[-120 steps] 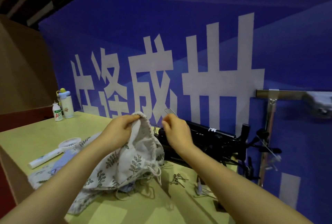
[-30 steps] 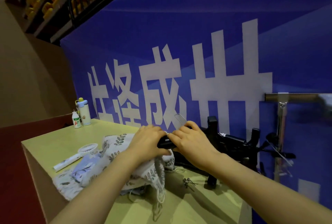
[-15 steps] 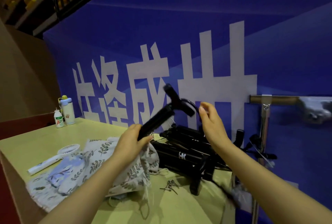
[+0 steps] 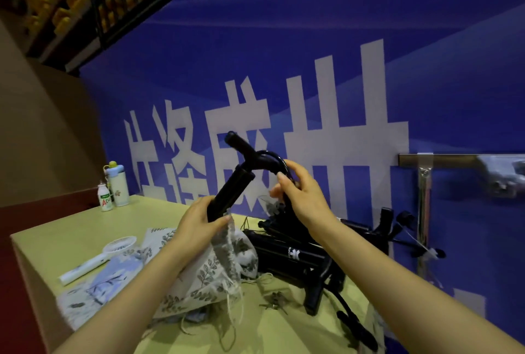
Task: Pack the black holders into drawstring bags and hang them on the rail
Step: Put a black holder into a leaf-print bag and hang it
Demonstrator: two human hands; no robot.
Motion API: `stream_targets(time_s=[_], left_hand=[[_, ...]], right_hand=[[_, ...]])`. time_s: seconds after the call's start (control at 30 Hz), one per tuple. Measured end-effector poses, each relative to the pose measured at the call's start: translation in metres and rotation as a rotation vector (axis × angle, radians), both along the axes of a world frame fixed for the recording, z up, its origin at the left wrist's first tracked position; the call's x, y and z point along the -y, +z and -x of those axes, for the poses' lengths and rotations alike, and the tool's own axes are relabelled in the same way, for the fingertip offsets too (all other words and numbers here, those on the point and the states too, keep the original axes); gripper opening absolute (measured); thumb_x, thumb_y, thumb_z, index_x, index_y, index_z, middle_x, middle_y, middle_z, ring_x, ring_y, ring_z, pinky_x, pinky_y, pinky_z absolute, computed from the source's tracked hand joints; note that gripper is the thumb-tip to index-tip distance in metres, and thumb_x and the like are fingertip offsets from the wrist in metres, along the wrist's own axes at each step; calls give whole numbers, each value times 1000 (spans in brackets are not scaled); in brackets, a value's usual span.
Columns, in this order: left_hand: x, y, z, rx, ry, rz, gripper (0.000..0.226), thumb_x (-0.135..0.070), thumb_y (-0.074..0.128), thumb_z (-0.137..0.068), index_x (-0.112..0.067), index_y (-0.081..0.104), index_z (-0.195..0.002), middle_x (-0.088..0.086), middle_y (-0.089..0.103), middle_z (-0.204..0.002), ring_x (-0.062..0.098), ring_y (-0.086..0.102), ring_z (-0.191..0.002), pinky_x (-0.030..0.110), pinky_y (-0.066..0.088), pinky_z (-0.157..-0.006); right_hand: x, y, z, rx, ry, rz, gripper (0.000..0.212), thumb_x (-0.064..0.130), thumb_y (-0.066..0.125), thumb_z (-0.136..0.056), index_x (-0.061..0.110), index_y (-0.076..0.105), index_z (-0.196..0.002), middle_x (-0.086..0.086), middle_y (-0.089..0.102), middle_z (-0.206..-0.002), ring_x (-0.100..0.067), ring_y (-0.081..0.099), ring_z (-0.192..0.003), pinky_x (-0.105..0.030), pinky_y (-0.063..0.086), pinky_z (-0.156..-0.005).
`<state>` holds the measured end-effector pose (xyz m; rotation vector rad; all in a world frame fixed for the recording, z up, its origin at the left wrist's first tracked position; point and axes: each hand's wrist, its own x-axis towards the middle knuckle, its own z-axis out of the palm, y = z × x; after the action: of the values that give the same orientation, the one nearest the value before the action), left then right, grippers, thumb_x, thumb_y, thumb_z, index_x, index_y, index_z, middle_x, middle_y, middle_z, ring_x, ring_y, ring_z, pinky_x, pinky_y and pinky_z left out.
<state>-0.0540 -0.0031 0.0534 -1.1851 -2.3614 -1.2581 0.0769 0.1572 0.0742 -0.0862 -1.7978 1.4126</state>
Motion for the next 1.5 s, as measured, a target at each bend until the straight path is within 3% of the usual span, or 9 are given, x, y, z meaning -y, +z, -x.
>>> stream_targets(time_s=[0.13,0.3,0.5,0.67,0.8,0.97,1.13,1.3,1.5], left_hand=[[1,16,-4,94,-8,-99,49,-24,71,-81,-18,50,-124,1,54,-126,17,55,-116,30,43,-95],[7,31,-6,163,27,-175,66,-37,74,-77,-16,44,-132,-3,48,-130,14,51,-117,27,40,-95],[1,37,-7,187,113,-379,42,-51,62,-81,-16,62,-104,0,67,-101,17,63,-96,27,46,-81],[0,41,-15,95,116,-380,18,-37,56,-91,-27,54,-76,-16,59,-70,-5,55,-68,12,39,-61],[2,39,-12,69,122,-400,21,-36,55,-91,-15,58,-96,-16,57,-73,-8,54,-67,7,40,-56],[8,39,-11,74,111,-416,31,-36,58,-90,-8,61,-103,-13,60,-78,-7,59,-62,-4,40,-54],[14,43,-15,119,79,-453,24,-36,65,-84,-14,63,-94,-10,65,-80,-10,63,-66,4,45,-58],[26,65,-17,30,67,-540,41,-57,67,-70,-24,68,-96,7,66,-108,20,64,-103,42,52,-92],[41,81,-18,100,75,-674,28,-42,74,-74,-39,54,-94,7,55,-124,19,56,-115,40,47,-101]], right_hand=[[26,-6,18,-13,-23,-11,20,19,50,-96,19,62,-113,-4,71,-90,-15,67,-89,-30,54,-82],[45,-14,27,-47,11,-8,21,20,46,-98,36,58,-104,1,66,-103,-12,64,-94,-24,53,-83],[50,-19,32,15,-24,-110,30,25,47,-98,23,58,-126,9,39,-130,-3,43,-115,-16,34,-93],[52,-20,31,-36,67,200,25,41,32,-100,31,47,-118,10,53,-109,-8,52,-103,-26,44,-87],[47,-42,45,64,-64,607,22,24,29,-102,14,41,-118,-2,53,-96,-18,58,-85,-36,48,-77],[79,-67,51,612,283,237,35,37,50,-96,11,54,-118,0,57,-100,-11,55,-78,-24,52,-70],[90,-63,74,559,264,219,28,15,53,-95,17,48,-67,1,50,-69,-8,42,-51,-11,35,-40],[91,-16,89,210,273,579,24,22,50,-96,3,64,-97,-21,69,-94,-33,64,-83,-45,52,-84],[90,25,98,92,357,698,17,18,50,-96,6,63,-96,-22,69,-109,-37,65,-102,-53,50,-95]])
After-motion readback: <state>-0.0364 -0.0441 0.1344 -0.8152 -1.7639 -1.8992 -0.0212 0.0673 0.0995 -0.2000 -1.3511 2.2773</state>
